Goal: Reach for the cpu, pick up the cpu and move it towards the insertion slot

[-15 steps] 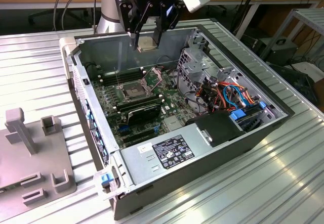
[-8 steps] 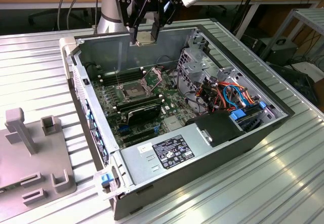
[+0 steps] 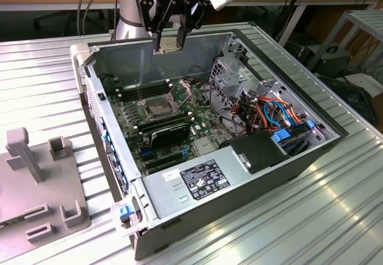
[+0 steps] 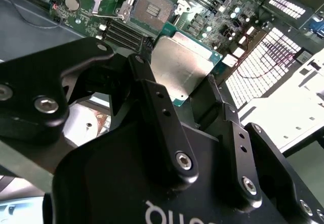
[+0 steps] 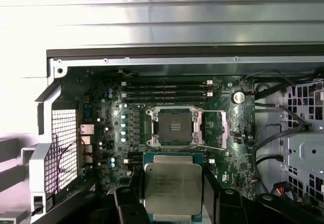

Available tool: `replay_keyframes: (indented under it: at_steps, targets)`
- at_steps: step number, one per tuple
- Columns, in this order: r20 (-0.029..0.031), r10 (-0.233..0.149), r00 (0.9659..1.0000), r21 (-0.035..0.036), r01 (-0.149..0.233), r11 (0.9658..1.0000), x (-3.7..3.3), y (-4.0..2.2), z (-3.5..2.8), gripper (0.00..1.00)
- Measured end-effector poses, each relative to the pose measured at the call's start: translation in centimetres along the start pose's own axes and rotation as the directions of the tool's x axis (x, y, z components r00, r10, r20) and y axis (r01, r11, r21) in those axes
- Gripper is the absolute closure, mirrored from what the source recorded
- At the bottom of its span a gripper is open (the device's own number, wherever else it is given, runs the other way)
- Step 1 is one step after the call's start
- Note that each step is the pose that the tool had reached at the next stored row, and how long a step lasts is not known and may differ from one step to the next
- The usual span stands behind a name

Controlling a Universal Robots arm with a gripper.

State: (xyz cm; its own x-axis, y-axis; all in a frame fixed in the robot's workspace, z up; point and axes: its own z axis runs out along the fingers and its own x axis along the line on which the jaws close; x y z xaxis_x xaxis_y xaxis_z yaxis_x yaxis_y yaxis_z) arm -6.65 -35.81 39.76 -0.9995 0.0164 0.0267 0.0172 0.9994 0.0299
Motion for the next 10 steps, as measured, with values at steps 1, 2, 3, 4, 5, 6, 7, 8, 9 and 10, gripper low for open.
replay_keyframes:
  at_steps: [1,2,3,4,5,6,7,8,9,10]
  targets:
    - [0.0,-0.001,1.0,-0.0003,0.001,1.0,0.0,0.02,0.07,0.45]
    - [-0.0001,-0.003,1.0,-0.0001,0.003,1.0,0.03,0.12,0.1,0.45]
    - [-0.0002,-0.007,1.0,0.0,0.007,1.0,0.03,0.25,0.12,0.45]
    - [-0.0005,-0.015,0.9999,0.0003,0.015,0.9999,0.03,0.38,0.14,0.45]
    - [-0.0006,-0.022,0.9998,0.0003,0.022,0.9998,0.02,0.46,0.15,0.45]
    - [-0.0008,-0.028,0.9996,0.0005,0.028,0.9996,0.02,0.52,0.16,0.45]
    - [-0.001,-0.035,0.9994,0.0007,0.035,0.9994,0.02,0.58,0.16,0.45]
    - [-0.0012,-0.042,0.9991,0.0008,0.042,0.9991,0.01,0.64,0.17,0.45]
    - [-0.0014,-0.048,0.9988,0.001,0.048,0.9988,-0.01,0.67,0.17,0.45]
    - [-0.0016,-0.053,0.9986,0.0011,0.053,0.9986,-0.04,0.69,0.17,0.45]
